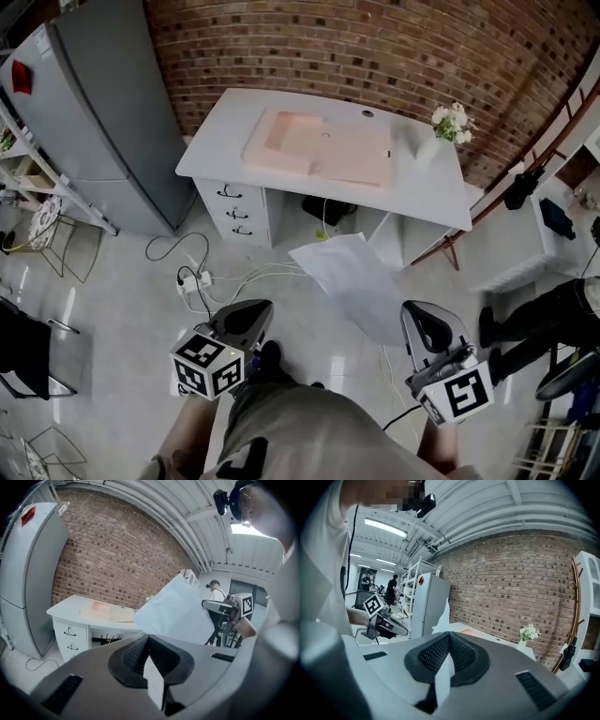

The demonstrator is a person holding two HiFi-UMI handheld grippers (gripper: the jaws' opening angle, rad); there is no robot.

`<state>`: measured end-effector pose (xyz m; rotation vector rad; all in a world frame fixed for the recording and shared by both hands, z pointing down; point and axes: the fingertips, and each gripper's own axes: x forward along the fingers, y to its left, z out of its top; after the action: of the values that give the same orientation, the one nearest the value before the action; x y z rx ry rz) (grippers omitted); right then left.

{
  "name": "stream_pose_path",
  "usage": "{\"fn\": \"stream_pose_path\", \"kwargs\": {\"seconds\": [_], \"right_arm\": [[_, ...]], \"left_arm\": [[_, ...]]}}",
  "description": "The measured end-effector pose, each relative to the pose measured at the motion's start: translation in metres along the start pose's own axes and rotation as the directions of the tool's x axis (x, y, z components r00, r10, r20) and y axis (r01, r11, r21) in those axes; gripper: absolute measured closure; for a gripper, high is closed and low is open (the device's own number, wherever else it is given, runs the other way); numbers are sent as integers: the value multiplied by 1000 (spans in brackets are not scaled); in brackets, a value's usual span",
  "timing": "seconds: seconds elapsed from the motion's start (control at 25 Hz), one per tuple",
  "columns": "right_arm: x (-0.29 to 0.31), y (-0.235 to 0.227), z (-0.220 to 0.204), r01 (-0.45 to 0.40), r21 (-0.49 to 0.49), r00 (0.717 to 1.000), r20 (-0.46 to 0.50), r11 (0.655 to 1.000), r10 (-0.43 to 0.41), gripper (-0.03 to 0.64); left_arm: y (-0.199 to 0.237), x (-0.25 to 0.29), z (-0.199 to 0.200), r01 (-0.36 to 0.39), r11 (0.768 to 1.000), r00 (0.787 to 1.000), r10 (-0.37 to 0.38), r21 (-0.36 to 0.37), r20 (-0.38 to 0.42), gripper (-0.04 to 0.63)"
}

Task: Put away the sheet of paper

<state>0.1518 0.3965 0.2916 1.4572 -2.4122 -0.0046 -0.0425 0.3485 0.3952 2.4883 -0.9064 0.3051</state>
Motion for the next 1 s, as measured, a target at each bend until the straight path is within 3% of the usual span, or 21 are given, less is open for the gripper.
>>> {"fn": "stream_pose_path", "kwargs": {"seconds": [0.52,0.84,1.0], "right_arm": [[87,2,18,41,25,996,-80,999,-38,594],[132,17,27,36,11,998,-60,999,-36,594],[140,11,43,89,34,996,-24,995,-88,594]], "left_arm": [[81,13,19,65,997,998,-66,-48,-23,581],[118,18,28,96,995,995,-97,-32,-19,581],[121,35,32,141,990,989,-142,-27,-46,581]]}}
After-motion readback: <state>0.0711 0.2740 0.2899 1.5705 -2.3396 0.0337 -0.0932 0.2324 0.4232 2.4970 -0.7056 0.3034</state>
